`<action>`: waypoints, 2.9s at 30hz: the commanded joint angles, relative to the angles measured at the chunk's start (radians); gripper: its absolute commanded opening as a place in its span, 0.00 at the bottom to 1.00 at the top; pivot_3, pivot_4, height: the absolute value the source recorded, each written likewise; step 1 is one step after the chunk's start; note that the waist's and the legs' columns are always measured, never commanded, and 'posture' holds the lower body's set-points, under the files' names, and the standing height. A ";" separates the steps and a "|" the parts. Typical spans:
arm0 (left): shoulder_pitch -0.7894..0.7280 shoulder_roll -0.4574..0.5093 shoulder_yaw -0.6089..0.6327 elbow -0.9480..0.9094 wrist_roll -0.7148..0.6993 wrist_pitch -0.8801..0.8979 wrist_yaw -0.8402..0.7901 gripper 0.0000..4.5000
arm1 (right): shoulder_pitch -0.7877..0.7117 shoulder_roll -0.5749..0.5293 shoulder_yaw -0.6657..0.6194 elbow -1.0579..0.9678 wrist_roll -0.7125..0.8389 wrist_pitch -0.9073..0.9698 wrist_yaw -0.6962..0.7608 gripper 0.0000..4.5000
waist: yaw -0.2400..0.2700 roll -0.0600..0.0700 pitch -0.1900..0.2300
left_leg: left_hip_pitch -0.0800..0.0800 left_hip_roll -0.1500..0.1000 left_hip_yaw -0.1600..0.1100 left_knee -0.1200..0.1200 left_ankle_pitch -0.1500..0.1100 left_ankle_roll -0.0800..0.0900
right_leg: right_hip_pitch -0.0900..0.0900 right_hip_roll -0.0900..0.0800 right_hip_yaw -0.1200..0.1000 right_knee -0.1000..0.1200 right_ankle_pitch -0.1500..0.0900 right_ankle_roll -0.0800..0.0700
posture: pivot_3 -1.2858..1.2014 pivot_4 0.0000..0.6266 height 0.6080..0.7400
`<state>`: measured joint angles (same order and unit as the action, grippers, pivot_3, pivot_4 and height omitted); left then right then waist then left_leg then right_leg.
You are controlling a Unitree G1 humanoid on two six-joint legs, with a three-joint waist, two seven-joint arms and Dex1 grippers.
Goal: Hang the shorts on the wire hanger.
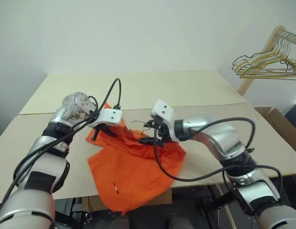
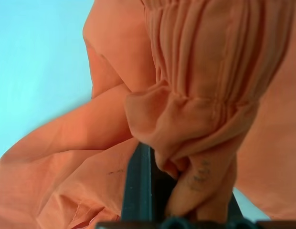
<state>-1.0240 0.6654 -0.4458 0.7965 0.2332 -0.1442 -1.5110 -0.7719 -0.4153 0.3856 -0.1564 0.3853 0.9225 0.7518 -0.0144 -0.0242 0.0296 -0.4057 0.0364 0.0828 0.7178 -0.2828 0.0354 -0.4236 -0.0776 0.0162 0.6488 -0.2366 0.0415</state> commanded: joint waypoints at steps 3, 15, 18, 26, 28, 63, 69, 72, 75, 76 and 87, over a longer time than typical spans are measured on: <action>-0.016 0.013 0.039 -0.035 -0.017 0.013 -0.007 0.00 | -0.036 0.029 -0.016 0.009 -0.019 -0.033 0.009 0.41 | -0.001 0.000 0.000 | 0.000 0.000 0.000 0.000 0.000 0.000 | 0.000 0.000 0.000 0.000 0.000 0.000 | 0.52 0.00 1.00; 0.003 0.016 0.073 -0.063 -0.048 0.020 -0.029 0.00 | -0.041 0.035 -0.012 0.054 -0.067 -0.105 0.076 0.01 | 0.000 0.000 0.000 | 0.000 0.000 0.000 0.000 0.000 0.000 | 0.000 0.000 0.000 0.000 0.000 0.000 | 0.53 0.00 1.00; 0.011 0.023 0.084 -0.075 -0.068 0.007 -0.055 0.12 | -0.044 0.027 -0.017 0.065 -0.075 -0.128 0.102 0.00 | 0.000 0.000 0.000 | 0.000 0.000 0.000 0.000 0.000 0.000 | 0.000 0.000 0.000 0.000 0.000 0.000 | 0.53 0.00 1.00; -0.003 0.042 0.104 -0.062 -0.078 -0.003 -0.054 0.67 | -0.028 -0.009 -0.026 0.057 -0.079 -0.212 0.193 0.00 | 0.001 0.000 0.000 | 0.000 0.000 0.000 0.000 0.000 0.000 | 0.000 0.000 0.000 0.000 0.000 0.000 | 0.53 0.00 1.00; -0.013 0.053 0.107 -0.046 -0.079 -0.004 -0.063 0.81 | -0.019 -0.015 -0.028 0.053 -0.081 -0.226 0.203 0.00 | 0.001 0.000 0.000 | 0.000 0.000 0.000 0.000 0.000 0.000 | 0.000 0.000 0.000 0.000 0.000 0.000 | 0.53 0.00 1.00; -0.006 0.072 0.134 0.156 -0.034 -0.113 0.033 0.01 | 0.016 -0.102 -0.088 0.028 -0.067 -0.243 0.278 0.00 | 0.003 0.000 0.000 | 0.000 0.000 0.000 0.000 0.000 0.000 | 0.000 0.000 0.000 0.000 0.000 0.000 | 0.53 0.00 1.00; -0.014 0.100 0.161 0.145 -0.065 -0.087 -0.003 0.01 | 0.021 -0.133 -0.074 0.041 -0.101 -0.264 0.285 0.00 | 0.003 0.000 0.000 | 0.000 0.000 0.000 0.000 0.000 0.000 | 0.000 0.000 -0.001 0.000 0.000 0.000 | 0.54 0.00 1.00; -0.008 0.116 0.182 0.134 -0.088 -0.066 -0.028 0.01 | 0.023 -0.147 -0.059 0.059 -0.138 -0.291 0.276 0.00 | 0.003 0.000 0.000 | 0.000 0.000 0.000 0.000 0.000 0.000 | 0.000 0.000 -0.001 0.000 0.000 0.000 | 0.54 0.00 1.00; -0.003 0.126 0.198 0.123 -0.102 -0.044 -0.037 0.01 | 0.031 -0.153 -0.051 0.070 -0.167 -0.323 0.274 0.00 | 0.004 0.000 0.000 | 0.000 0.000 0.000 0.000 0.000 0.000 | 0.000 0.000 -0.001 0.000 0.000 0.000 | 0.54 0.00 1.00; -0.001 0.130 0.204 0.120 -0.108 -0.032 -0.040 0.01 | 0.037 -0.156 -0.048 0.073 -0.176 -0.338 0.277 0.00 | 0.005 0.000 0.000 | 0.000 0.000 0.000 0.000 0.000 0.000 | 0.000 0.000 -0.001 0.000 0.000 0.000 | 0.54 0.00 1.00; 0.057 0.150 0.207 0.048 -0.114 -0.010 -0.059 0.01 | 0.055 -0.163 -0.067 0.085 -0.183 -0.345 0.298 0.00 | 0.023 0.000 0.000 | 0.001 0.000 0.000 0.000 0.000 0.000 | 0.000 0.000 0.000 0.000 0.000 0.000 | 0.54 0.00 1.00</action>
<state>-0.9606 0.7972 -0.2533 0.8826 0.1321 -0.1616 -1.5631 -0.6991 -0.5681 0.3516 -0.0684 0.1990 0.5734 1.0461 0.0088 -0.0242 0.0296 -0.4051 0.0366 0.0829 0.7175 -0.2828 0.0353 -0.4235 -0.0777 0.0157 0.6489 -0.2366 0.0415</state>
